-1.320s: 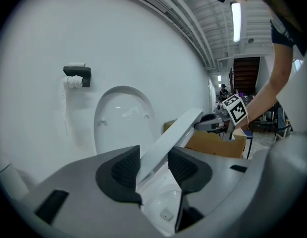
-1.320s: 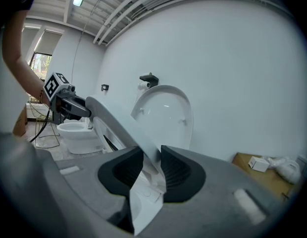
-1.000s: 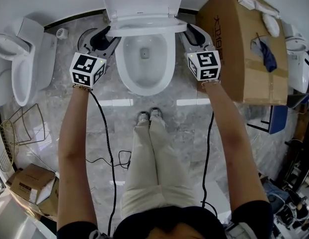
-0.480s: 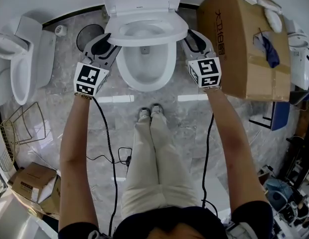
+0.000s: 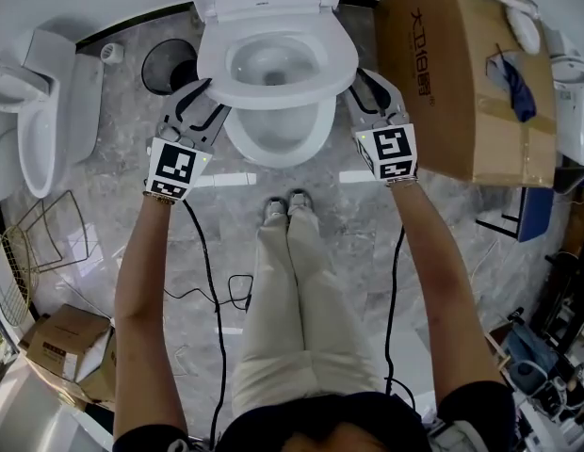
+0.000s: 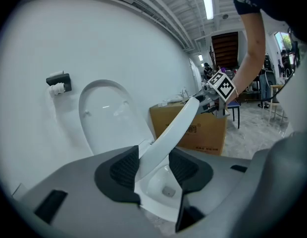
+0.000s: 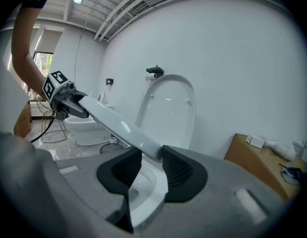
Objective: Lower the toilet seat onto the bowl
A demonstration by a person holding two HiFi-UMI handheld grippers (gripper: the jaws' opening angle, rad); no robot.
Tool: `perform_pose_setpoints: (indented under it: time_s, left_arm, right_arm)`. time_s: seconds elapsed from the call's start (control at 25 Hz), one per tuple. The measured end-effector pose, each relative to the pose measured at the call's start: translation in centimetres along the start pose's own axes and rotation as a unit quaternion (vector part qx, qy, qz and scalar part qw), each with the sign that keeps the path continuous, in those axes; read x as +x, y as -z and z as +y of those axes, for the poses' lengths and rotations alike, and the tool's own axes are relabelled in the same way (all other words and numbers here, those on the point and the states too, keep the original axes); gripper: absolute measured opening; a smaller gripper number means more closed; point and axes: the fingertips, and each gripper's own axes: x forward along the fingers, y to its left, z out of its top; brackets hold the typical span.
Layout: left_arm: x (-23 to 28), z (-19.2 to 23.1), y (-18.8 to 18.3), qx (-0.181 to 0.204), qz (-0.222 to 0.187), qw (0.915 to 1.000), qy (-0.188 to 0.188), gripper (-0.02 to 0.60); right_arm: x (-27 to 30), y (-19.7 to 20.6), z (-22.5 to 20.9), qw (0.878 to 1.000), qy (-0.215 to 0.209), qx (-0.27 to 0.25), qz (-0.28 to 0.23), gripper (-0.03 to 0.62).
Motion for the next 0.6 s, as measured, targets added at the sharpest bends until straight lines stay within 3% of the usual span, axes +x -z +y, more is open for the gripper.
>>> perform_pose_setpoints:
  time_s: [0.6]
  left_arm:
    - [-0.6, -3.7, 4.3, 0.066, 0.036, 0.9972, 0.003, 0.186]
  right_arm:
    - [-1.4, 4.8, 2.4, 0.999, 0.005, 0.04, 0.025, 0.126]
